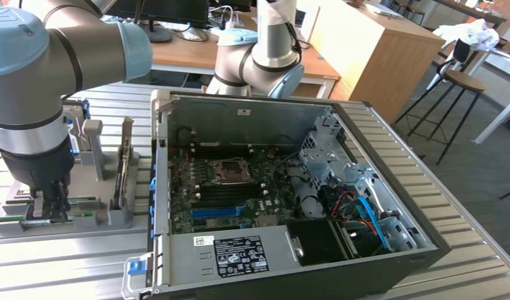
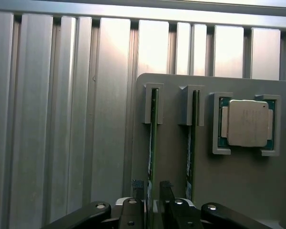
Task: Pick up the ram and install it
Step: 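Pick up the ram and move it above insertion slot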
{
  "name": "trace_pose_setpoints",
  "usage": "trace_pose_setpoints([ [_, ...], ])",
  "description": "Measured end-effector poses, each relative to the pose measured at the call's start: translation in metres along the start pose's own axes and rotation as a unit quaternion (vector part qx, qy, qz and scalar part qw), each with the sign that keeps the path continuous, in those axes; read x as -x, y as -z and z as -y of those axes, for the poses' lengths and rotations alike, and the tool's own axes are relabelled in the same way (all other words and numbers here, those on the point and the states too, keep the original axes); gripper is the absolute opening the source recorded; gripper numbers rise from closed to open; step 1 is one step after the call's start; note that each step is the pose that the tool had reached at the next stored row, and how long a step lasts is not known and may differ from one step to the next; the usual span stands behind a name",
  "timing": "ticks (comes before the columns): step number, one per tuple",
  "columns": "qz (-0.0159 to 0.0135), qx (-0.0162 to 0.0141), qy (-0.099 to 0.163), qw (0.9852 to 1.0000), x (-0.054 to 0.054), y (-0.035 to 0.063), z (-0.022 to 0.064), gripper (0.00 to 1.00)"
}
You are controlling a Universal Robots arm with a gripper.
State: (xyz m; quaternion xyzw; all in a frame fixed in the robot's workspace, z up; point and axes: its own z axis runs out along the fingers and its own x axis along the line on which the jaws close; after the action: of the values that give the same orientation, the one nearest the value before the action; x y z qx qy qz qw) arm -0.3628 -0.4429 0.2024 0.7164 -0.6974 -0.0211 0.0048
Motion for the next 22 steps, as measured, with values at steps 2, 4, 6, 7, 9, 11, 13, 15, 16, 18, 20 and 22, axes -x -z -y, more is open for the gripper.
trace_pose_setpoints([
  [2,0.0001,-0.0001,0.000,1.0000,0.0001,0.0009,0.0000,0.27],
  [4,0.0001,-0.0001,0.000,1.0000,0.0001,0.0011,0.0000,0.27],
  [6,0.0000,0.0000,0.000,1.0000,0.0000,0.0012,0.0000,0.27],
  [7,0.0000,0.0000,0.000,1.0000,0.0000,0.0012,0.0000,0.27],
  [9,0.0000,0.0000,0.000,1.0000,0.0000,0.0012,0.0000,0.27],
  [11,0.0000,0.0000,0.000,1.0000,0.0000,0.0012,0.0000,0.27],
  [13,0.0000,0.0000,0.000,1.0000,0.0000,0.0012,0.0000,0.27],
  [15,0.0000,0.0000,0.000,1.0000,0.0000,0.0012,0.0000,0.27],
  [16,0.0000,0.0000,0.000,1.0000,0.0001,0.0012,0.0000,0.25],
  [18,0.0000,0.0000,0.000,1.0000,0.0000,0.0012,0.0000,0.19],
  [20,0.0000,0.0000,0.000,1.0000,0.0000,0.0012,0.0000,0.11],
  [22,0.0000,0.0000,0.000,1.0000,0.0000,0.0013,0.0000,0.11],
])
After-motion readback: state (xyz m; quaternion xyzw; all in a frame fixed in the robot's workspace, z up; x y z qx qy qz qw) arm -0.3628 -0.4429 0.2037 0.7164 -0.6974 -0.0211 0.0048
